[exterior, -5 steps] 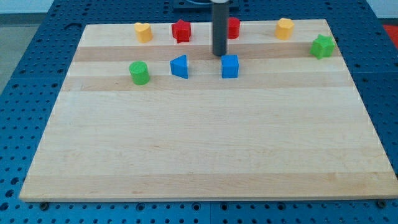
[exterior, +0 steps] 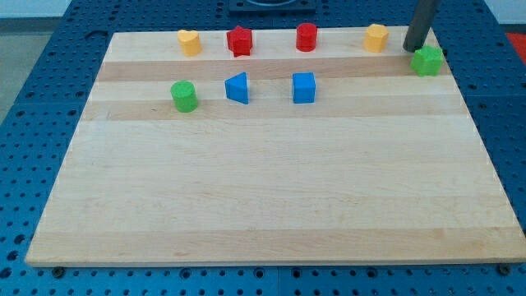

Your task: Slide the green star down and left a bit

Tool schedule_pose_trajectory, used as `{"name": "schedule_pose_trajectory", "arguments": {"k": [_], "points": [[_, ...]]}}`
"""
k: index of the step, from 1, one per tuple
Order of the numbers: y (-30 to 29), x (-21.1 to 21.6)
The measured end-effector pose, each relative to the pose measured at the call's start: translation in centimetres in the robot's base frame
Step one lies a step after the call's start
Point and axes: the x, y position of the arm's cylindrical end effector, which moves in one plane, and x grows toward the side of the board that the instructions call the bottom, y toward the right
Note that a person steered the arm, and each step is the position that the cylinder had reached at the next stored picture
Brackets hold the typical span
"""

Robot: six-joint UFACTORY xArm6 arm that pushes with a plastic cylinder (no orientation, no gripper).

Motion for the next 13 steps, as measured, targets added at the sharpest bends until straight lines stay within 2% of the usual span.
{"name": "schedule_pose_trajectory", "arguments": {"k": [1, 2, 4, 5, 7, 8, 9, 10, 12, 13], "points": [[2.8, -0.6], [3.5, 2.0], [-1.0, 4.5], [-1.0, 4.9], [-0.5, 10.2], [0.0, 10.7], [2.7, 12.2], [4.0, 15.5], [-2.0, 14.9], [-2.0, 14.7]]}}
